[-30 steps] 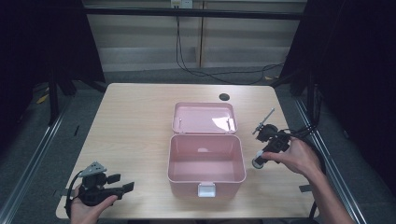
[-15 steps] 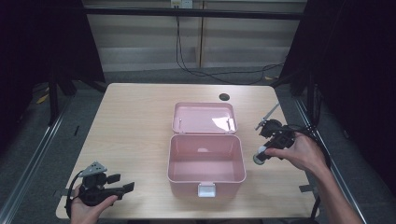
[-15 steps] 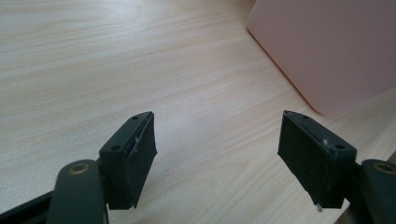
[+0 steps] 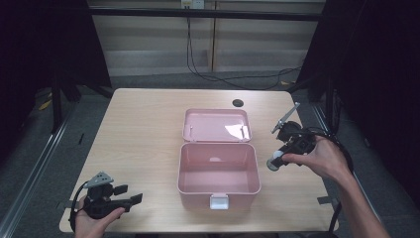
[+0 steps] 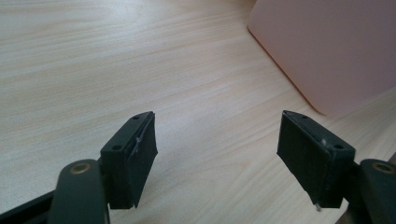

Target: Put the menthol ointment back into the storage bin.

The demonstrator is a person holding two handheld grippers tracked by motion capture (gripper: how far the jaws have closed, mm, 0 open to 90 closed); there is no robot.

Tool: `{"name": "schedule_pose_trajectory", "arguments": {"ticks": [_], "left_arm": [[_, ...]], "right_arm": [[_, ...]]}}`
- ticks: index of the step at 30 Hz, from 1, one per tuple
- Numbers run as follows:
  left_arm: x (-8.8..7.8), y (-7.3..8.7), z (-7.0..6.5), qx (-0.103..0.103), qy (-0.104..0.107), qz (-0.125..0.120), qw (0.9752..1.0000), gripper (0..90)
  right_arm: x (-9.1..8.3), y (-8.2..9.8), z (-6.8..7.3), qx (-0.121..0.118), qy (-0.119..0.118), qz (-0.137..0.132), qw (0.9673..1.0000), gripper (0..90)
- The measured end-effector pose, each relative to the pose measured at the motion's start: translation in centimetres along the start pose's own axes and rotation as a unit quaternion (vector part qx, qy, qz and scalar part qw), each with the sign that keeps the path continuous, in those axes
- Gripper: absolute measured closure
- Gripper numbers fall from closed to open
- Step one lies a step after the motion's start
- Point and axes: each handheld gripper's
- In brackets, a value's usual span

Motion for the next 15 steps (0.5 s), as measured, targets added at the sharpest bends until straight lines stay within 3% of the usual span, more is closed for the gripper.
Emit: {"name": "schedule_pose_trajectory", "arguments": {"ticks": [15], "left_arm": [[0.0, 0.0, 0.0, -0.001, -0.001, 0.000, 1.0000, 28.2]], "right_arm": [[-3.3, -1.9, 0.7, -0.015, 0.021, -0.029, 0.9993, 51.3]]}}
Point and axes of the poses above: each handheld gripper's, and its own axes: x roughly forward along the jaws, y roughly out of its underside, z roughly to its left, and after that the axes turned 13 degrees about y, right-handed
